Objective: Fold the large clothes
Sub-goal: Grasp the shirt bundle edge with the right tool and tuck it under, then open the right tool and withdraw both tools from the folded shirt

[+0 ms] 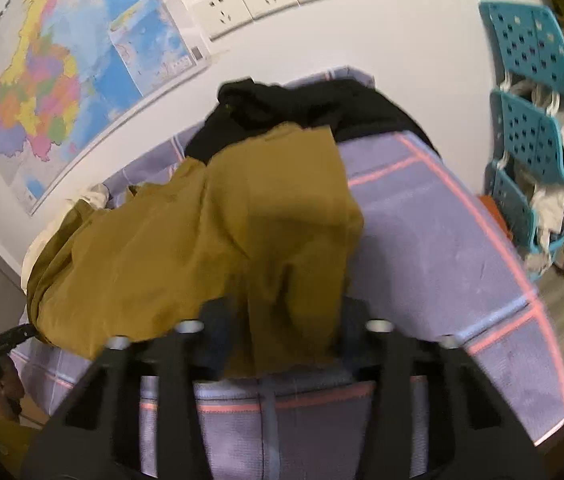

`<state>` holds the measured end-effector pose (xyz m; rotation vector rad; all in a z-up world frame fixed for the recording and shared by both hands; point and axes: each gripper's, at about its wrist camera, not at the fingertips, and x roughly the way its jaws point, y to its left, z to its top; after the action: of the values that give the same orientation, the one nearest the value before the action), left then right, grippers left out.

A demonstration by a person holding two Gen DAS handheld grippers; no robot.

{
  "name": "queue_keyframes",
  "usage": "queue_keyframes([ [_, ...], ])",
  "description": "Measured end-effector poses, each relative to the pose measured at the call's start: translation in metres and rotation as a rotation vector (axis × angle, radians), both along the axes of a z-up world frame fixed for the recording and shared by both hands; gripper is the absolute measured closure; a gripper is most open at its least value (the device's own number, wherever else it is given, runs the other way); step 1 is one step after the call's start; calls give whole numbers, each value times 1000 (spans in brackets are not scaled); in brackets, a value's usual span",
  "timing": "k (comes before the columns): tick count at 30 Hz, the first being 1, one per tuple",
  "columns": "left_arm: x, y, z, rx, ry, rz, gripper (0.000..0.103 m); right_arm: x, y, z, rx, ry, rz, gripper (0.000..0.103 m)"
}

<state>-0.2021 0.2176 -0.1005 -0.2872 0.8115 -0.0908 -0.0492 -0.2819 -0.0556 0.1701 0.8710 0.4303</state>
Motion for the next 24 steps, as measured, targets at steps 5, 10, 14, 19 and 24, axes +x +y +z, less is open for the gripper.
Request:
queue_keyframes([
  [5,-10,14,32,59,-35,43,98,-2,0,35,51,-103,3,85],
  [10,-20,36,21,70,20,125,100,4,2,12,23,-40,-13,85],
  [14,-37,19,22,39,-59,37,44,1,-11,3,85,3,-38,75],
  [19,-38,0,22,31,-101,-49,24,-11,-14,0,111,22,-25,40],
  [24,2,-9,-15,89,52,-16,67,-12,-10,-8,87,27,-9,44],
])
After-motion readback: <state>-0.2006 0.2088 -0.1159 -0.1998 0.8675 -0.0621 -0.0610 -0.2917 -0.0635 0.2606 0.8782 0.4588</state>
